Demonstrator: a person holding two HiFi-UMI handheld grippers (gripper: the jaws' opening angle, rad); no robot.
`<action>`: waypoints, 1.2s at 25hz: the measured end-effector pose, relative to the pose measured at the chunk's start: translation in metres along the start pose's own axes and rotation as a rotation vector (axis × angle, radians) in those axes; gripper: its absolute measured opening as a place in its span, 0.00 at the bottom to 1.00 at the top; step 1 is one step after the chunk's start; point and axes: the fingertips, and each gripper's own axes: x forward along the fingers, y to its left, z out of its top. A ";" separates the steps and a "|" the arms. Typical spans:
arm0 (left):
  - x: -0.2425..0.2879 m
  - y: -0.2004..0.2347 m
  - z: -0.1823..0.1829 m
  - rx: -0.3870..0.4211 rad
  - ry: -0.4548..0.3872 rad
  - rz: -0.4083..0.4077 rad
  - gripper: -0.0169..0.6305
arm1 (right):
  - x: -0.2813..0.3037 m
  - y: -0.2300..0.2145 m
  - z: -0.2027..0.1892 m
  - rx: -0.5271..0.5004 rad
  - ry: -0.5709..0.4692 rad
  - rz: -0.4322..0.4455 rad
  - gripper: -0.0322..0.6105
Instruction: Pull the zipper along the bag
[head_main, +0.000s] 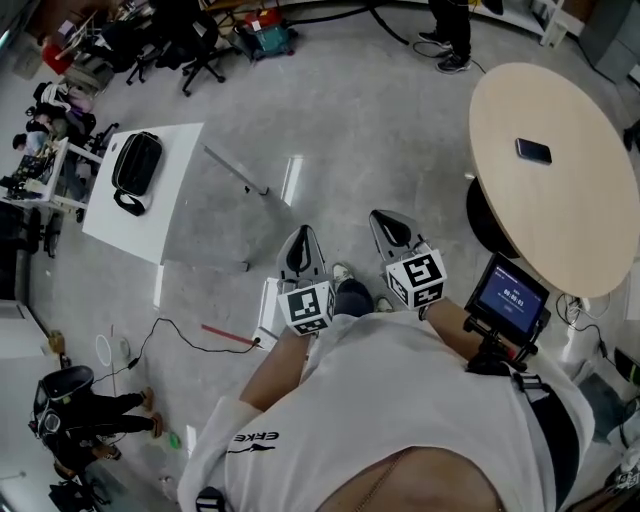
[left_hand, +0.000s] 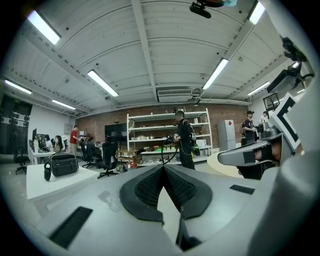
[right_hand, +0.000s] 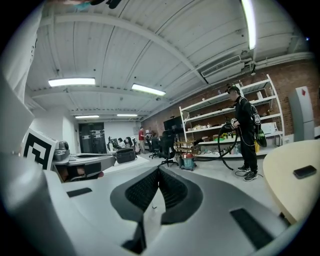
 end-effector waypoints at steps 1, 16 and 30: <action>0.005 -0.001 0.001 0.004 -0.004 -0.004 0.03 | 0.002 -0.004 0.001 -0.002 -0.001 -0.007 0.06; 0.135 0.067 -0.001 -0.001 0.013 -0.040 0.03 | 0.132 -0.043 0.044 -0.039 -0.015 -0.058 0.06; 0.184 0.166 0.007 -0.051 0.019 0.017 0.03 | 0.238 -0.017 0.079 -0.075 0.007 -0.011 0.06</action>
